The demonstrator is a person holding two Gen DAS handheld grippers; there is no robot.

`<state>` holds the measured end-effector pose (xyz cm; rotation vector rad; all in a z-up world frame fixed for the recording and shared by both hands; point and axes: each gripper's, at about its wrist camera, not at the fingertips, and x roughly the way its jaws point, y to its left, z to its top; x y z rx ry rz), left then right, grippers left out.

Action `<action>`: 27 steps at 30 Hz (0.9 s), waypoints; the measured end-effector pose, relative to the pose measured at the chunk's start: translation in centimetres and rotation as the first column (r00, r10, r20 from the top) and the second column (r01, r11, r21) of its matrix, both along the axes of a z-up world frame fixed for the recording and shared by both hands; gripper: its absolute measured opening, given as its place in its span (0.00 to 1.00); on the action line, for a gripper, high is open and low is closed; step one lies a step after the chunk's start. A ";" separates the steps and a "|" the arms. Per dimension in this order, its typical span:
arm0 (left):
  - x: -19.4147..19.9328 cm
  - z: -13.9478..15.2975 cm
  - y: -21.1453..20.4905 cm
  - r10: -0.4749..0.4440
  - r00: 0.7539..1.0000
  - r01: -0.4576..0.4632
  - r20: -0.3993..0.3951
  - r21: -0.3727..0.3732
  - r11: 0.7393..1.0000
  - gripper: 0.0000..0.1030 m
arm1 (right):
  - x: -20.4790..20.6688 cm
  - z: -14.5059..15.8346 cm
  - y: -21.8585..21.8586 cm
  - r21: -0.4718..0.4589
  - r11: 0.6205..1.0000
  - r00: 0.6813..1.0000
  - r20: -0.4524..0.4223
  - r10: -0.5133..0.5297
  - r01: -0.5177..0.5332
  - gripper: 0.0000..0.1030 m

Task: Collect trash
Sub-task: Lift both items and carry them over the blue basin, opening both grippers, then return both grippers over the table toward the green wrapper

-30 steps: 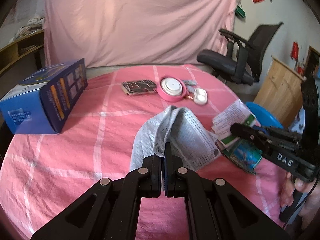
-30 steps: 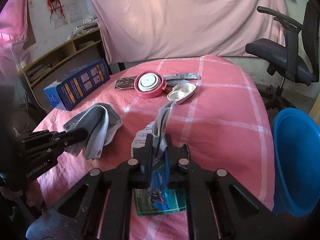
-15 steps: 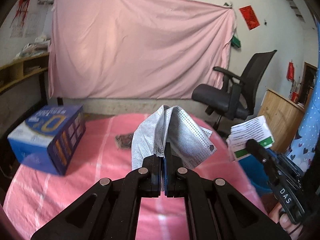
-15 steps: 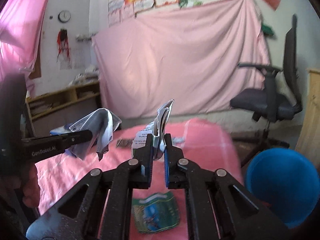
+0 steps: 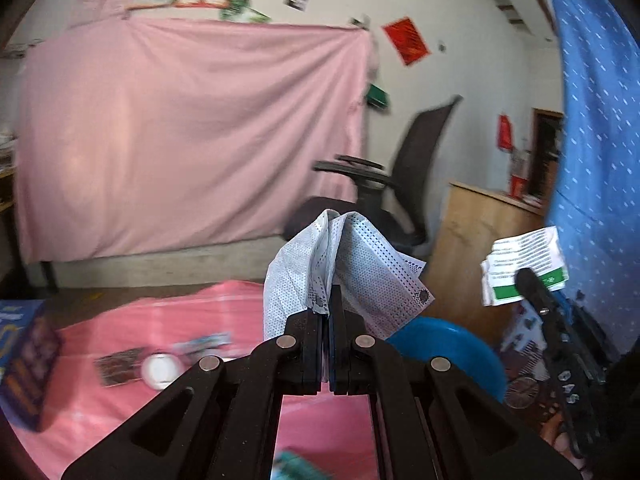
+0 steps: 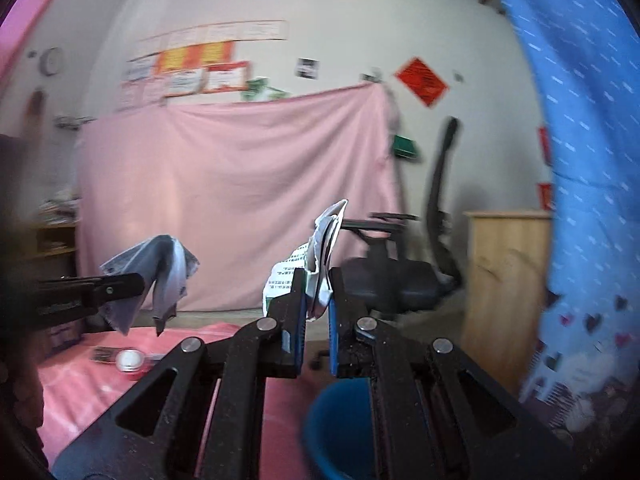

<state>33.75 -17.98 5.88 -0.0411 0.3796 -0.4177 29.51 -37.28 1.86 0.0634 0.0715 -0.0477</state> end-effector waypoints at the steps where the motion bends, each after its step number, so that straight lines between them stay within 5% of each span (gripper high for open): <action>1: 0.6 -0.4 -1.3 -0.026 1.000 0.026 -0.014 0.002 1.000 0.00 | 0.5 -0.4 -1.0 0.015 0.999 0.999 -0.030 -0.029 0.029 0.34; 10: 6.3 -4.7 -12.6 -0.169 0.951 0.171 -0.259 -0.012 0.985 0.00 | 4.5 -5.7 -9.4 0.157 0.959 0.923 -0.345 -0.172 0.238 0.34; 21: 10.1 -9.4 -17.5 -0.135 0.883 0.182 -0.450 0.063 0.981 0.05 | 6.4 -8.7 -12.3 0.243 0.939 0.873 -0.477 -0.102 0.242 0.37; 27: 9.5 -10.0 -15.7 -0.107 0.872 0.139 -0.478 0.030 0.990 0.28 | 6.7 -8.8 -12.1 0.251 0.940 0.872 -0.482 -0.088 0.233 0.46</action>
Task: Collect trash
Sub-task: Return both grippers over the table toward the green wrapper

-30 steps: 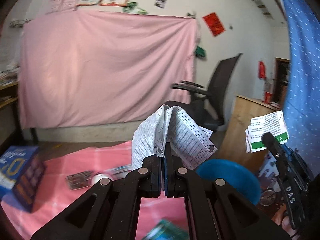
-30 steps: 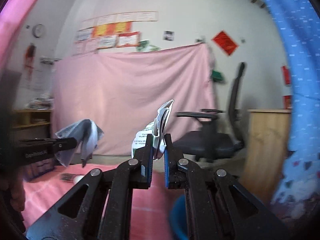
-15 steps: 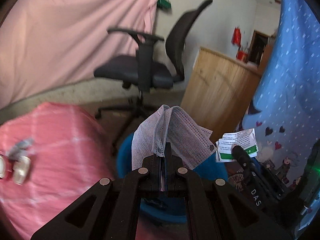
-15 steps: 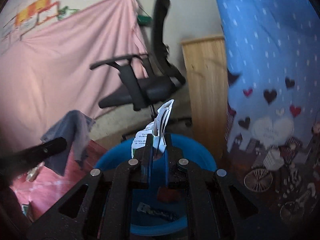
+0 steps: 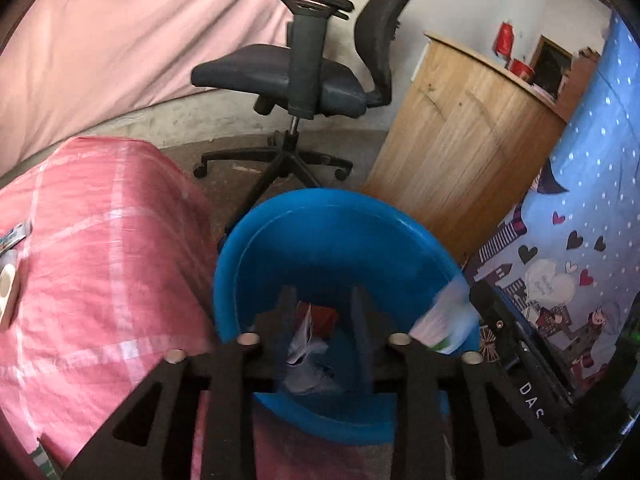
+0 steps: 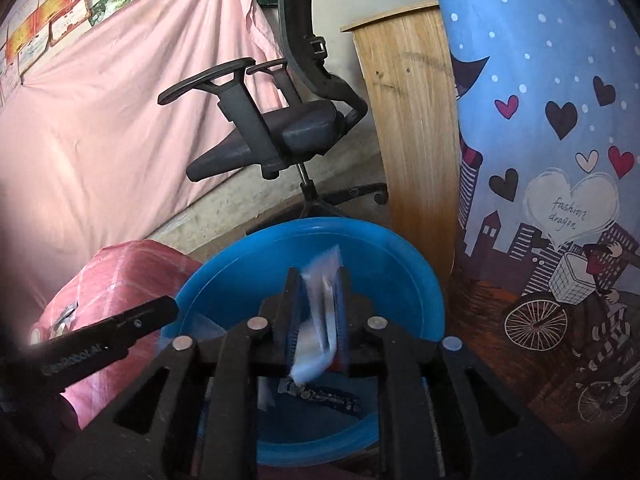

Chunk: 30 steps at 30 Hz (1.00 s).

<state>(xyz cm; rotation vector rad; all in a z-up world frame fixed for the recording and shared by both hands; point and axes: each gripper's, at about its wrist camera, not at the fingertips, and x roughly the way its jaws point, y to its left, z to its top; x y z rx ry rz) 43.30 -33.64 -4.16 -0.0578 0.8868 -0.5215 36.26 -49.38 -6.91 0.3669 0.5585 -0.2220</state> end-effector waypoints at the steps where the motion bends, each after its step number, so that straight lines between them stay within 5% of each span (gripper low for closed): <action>1: -0.1 0.2 0.4 0.009 1.000 -0.009 0.004 -0.007 1.000 0.30 | 0.0 0.0 -0.1 0.002 1.000 1.000 0.005 0.001 -0.001 0.49; 13: -2.6 4.2 5.3 0.134 0.980 -0.128 0.146 -0.050 0.991 0.40 | -1.5 2.7 1.5 -0.040 0.999 0.987 0.158 0.043 -0.037 0.73; 17: -4.0 5.6 8.0 0.193 0.961 -0.181 0.199 -0.079 0.980 0.54 | -2.2 4.3 3.3 -0.074 0.994 0.969 0.228 0.092 -0.077 0.86; 21: -5.9 7.2 11.5 0.264 0.922 -0.245 0.285 -0.102 0.964 0.64 | -3.0 5.6 5.5 -0.105 0.986 0.945 0.287 0.158 -0.132 1.00; 23: -6.8 7.8 13.1 0.296 0.897 -0.276 0.328 -0.109 0.955 0.78 | -3.4 6.2 6.7 -0.121 0.980 0.932 0.310 0.188 -0.157 1.00; 30: -11.0 8.5 19.1 0.381 0.786 -0.366 0.487 -0.130 0.922 0.97 | -5.5 7.9 12.0 -0.209 0.943 0.852 0.410 0.326 -0.260 1.00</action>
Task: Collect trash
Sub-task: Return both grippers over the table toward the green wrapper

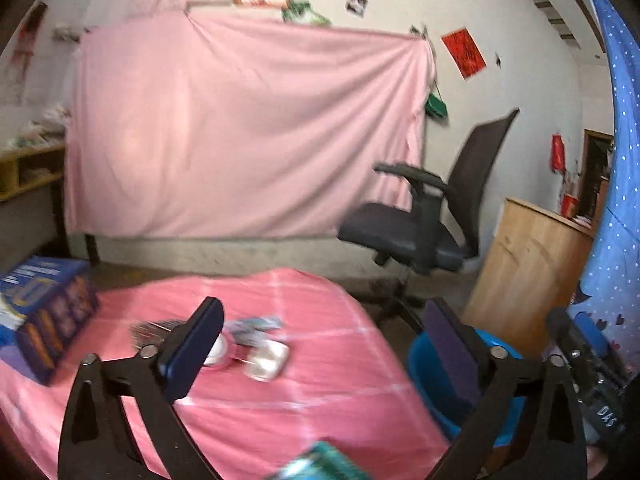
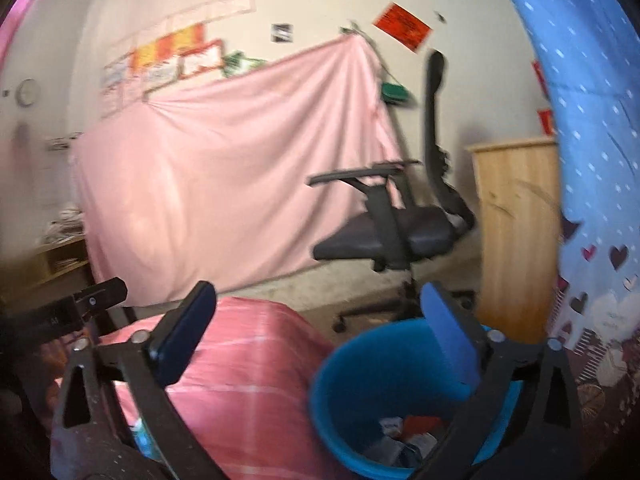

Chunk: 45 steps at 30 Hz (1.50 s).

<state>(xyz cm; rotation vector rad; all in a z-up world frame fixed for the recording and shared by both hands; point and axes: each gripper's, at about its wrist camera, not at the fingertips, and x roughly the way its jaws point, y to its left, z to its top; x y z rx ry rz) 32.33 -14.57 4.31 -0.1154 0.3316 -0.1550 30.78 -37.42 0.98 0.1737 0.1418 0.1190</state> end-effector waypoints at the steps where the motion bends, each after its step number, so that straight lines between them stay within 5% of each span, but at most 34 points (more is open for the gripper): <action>1: -0.7 -0.1 0.9 0.010 1.000 -0.010 0.016 0.000 1.000 0.97 | -0.2 0.2 0.6 -0.008 1.000 1.000 0.009 0.014 -0.014 1.00; 20: -10.2 -3.9 12.4 0.250 0.963 -0.257 0.095 0.066 0.964 0.97 | -2.6 -0.6 11.0 -0.172 0.941 0.955 -0.002 0.297 -0.293 1.00; 31: -11.4 -6.5 14.3 0.292 0.956 -0.293 0.026 0.099 0.951 0.97 | -0.8 -3.7 13.6 -0.229 0.882 0.901 -0.247 0.357 -0.412 1.00; 40: -9.1 -8.4 14.8 0.284 0.953 -0.272 -0.110 0.107 0.956 0.97 | 2.1 -7.3 14.9 -0.200 0.838 0.780 -0.519 0.348 -0.507 1.00; 45: -7.7 -9.2 14.4 0.260 0.950 -0.242 -0.173 0.121 0.963 0.97 | 3.1 -8.5 15.4 -0.192 0.834 0.737 -0.596 0.320 -0.518 1.00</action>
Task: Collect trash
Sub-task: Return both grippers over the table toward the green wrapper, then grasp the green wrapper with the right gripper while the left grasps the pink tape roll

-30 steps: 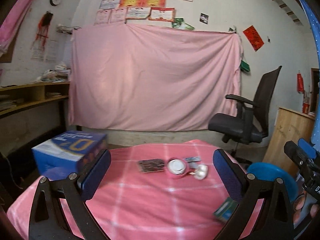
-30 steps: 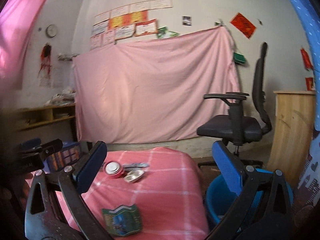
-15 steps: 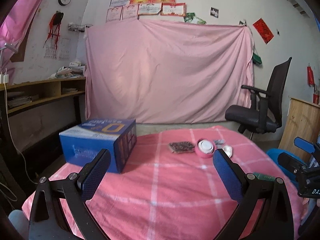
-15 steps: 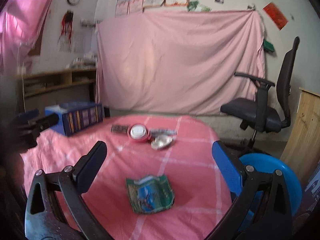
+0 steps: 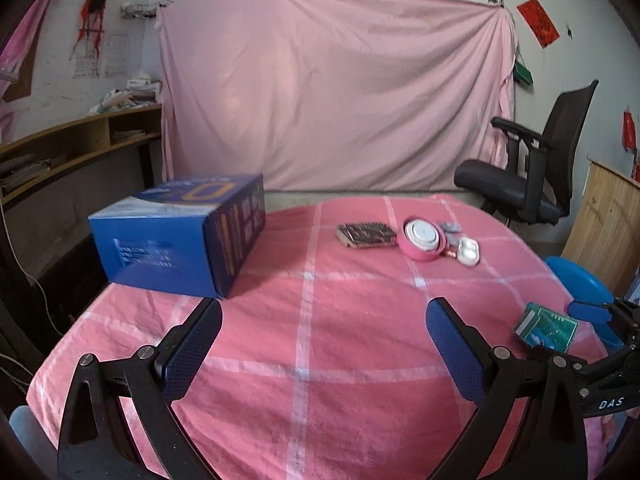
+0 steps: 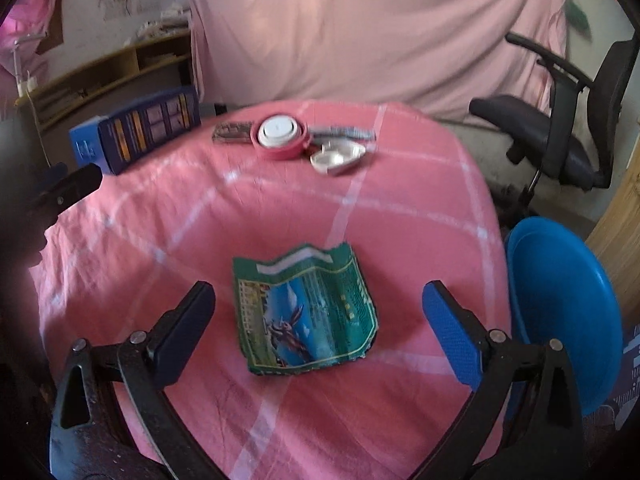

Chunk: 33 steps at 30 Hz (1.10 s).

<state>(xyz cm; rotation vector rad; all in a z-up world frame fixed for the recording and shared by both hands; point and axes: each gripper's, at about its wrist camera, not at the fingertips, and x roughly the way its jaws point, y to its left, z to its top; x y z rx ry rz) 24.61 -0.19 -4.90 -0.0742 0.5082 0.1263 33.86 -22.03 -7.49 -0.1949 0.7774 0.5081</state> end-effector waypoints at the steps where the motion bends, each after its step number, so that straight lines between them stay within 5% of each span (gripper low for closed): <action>1: 0.2 -0.1 -0.1 -0.006 1.000 0.006 -0.010 -0.001 1.000 0.97 | 0.2 -0.2 0.0 -0.008 1.000 1.000 -0.011 -0.002 0.002 1.00; 8: 2.6 -0.9 -0.8 -0.080 0.994 0.078 -0.080 -0.022 0.997 0.97 | 1.7 -0.5 -0.8 -0.017 0.999 0.998 -0.053 -0.042 0.041 0.67; 14: 6.0 -0.9 -1.7 -0.158 0.975 0.154 -0.156 -0.042 0.987 0.96 | 4.0 -0.2 -1.9 0.046 0.996 0.993 -0.097 -0.072 0.077 0.56; 21: 10.6 -0.5 -2.6 -0.207 0.962 0.201 -0.181 -0.049 0.978 0.91 | 8.2 0.4 -1.8 0.081 0.988 0.989 -0.081 -0.128 0.134 0.55; 24: 12.5 -0.4 -3.1 -0.236 0.953 0.235 -0.192 -0.025 0.972 0.78 | 9.4 0.0 -1.6 0.107 0.983 0.985 -0.096 -0.142 0.152 0.55; 33: 17.2 -1.2 -5.4 -0.295 0.927 0.315 -0.231 0.055 0.948 0.71 | 10.7 -0.3 -2.4 0.196 0.964 0.978 -0.138 -0.154 0.179 0.55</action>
